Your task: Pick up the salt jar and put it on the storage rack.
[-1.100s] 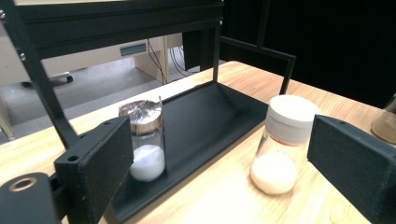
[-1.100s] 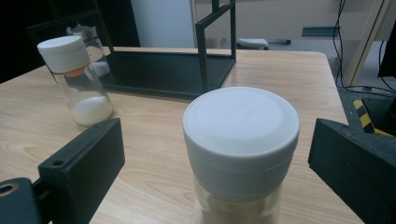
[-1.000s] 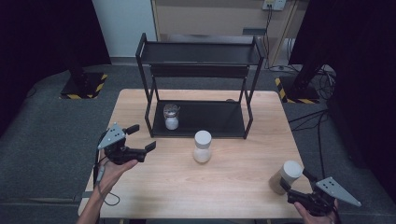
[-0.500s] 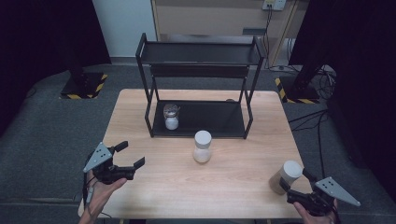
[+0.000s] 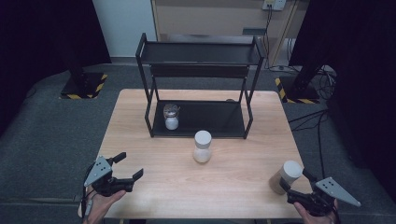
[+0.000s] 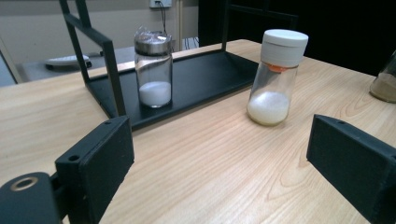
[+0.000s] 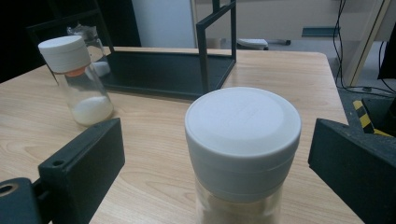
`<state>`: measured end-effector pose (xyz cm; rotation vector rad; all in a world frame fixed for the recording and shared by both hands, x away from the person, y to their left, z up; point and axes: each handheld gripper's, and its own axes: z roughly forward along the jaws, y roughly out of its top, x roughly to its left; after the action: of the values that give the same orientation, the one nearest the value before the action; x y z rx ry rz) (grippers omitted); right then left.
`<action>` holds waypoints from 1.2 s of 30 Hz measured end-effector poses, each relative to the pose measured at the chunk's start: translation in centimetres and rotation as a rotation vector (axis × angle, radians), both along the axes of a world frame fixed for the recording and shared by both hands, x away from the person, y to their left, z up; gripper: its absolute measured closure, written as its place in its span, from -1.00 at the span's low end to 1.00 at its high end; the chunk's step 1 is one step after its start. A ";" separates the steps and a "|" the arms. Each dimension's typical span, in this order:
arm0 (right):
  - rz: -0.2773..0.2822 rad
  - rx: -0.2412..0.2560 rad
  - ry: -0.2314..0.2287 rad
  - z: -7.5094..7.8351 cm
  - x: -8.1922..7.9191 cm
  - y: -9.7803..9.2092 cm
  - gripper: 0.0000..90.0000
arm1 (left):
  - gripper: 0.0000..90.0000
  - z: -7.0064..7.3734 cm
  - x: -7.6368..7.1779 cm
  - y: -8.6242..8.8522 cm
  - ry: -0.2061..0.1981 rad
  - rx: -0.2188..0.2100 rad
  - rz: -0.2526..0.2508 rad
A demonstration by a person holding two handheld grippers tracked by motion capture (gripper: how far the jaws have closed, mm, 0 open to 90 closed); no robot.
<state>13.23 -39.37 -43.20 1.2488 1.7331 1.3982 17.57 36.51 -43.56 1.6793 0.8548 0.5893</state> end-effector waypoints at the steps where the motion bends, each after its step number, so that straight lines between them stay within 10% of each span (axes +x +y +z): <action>1: 0.000 0.000 0.000 0.0 0.0 0.0 -0.92 | -0.85 -0.1 -0.2 0.1 0.005 0.000 0.003; 36: 0.005 -0.001 -0.001 0.0 0.0 0.0 -0.92 | -0.85 -2.2 -0.8 0.6 0.028 0.014 -0.009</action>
<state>13.22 -39.36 -43.19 1.2436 1.7370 1.4001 16.76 37.13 -45.79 1.7071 0.8641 0.5677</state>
